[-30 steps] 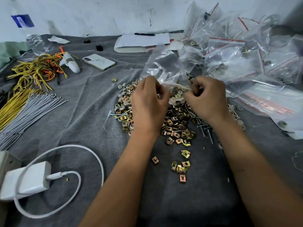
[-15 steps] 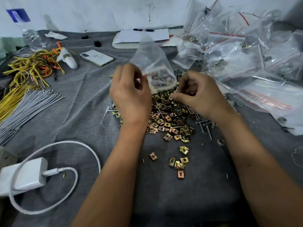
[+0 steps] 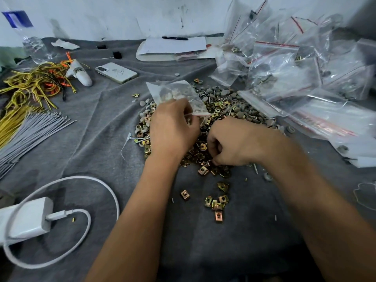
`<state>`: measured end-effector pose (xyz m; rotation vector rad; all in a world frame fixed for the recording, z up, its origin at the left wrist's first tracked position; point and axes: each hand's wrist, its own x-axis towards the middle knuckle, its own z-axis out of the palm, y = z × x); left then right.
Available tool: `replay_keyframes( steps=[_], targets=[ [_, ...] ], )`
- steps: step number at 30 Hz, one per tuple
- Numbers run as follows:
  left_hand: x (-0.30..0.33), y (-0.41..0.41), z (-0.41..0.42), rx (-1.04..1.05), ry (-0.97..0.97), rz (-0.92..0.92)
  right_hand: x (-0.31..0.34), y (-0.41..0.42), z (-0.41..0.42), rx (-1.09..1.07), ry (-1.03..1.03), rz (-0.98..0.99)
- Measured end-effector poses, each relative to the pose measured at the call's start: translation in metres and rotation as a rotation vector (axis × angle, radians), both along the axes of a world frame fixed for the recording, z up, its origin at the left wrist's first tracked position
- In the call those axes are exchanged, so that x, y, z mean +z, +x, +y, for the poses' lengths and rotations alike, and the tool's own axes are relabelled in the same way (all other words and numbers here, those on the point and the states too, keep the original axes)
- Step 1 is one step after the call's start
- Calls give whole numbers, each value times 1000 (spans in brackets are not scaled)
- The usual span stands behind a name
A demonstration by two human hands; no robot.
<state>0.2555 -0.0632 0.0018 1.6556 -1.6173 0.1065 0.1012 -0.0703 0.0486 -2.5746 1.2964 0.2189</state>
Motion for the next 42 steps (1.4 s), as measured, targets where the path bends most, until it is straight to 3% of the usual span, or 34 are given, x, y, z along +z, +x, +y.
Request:
replay_keyframes(
  steps=[4, 7, 9, 10, 13, 16, 22, 31, 34, 38, 42],
  targets=[
    [0, 5, -2, -45, -77, 100, -1, -14, -9, -6, 18, -93],
    [1, 3, -2, -59, -117, 135, -5, -27, -15, -92, 38, -541],
    [1, 1, -1, -57, -111, 151, -8, -28, -15, -142, -80, -868],
    [1, -1, -1, -52, -107, 164, -9, -27, -15, -143, -172, -939],
    [2, -5, 1, -47, -139, 188, -11, -20, -18, -104, -336, -833],
    [4, -8, 1, -91, -202, 250, -14, -17, -23, -122, -329, -658],
    [4, -16, 2, -85, -343, 319, -18, -15, -24, -233, -216, -941],
    [-7, -19, -3, -101, -311, 259, -9, -46, -26, -210, -99, -1007],
    [-10, -20, -4, -121, -293, 257, 1, -66, -28, -288, -85, -874],
    [-10, -26, -4, -169, -278, 229, 10, -80, -25, -416, 105, -317],
    [-10, -27, -4, -194, -276, 209, 15, -72, -12, -480, 242, -71]
  ],
)
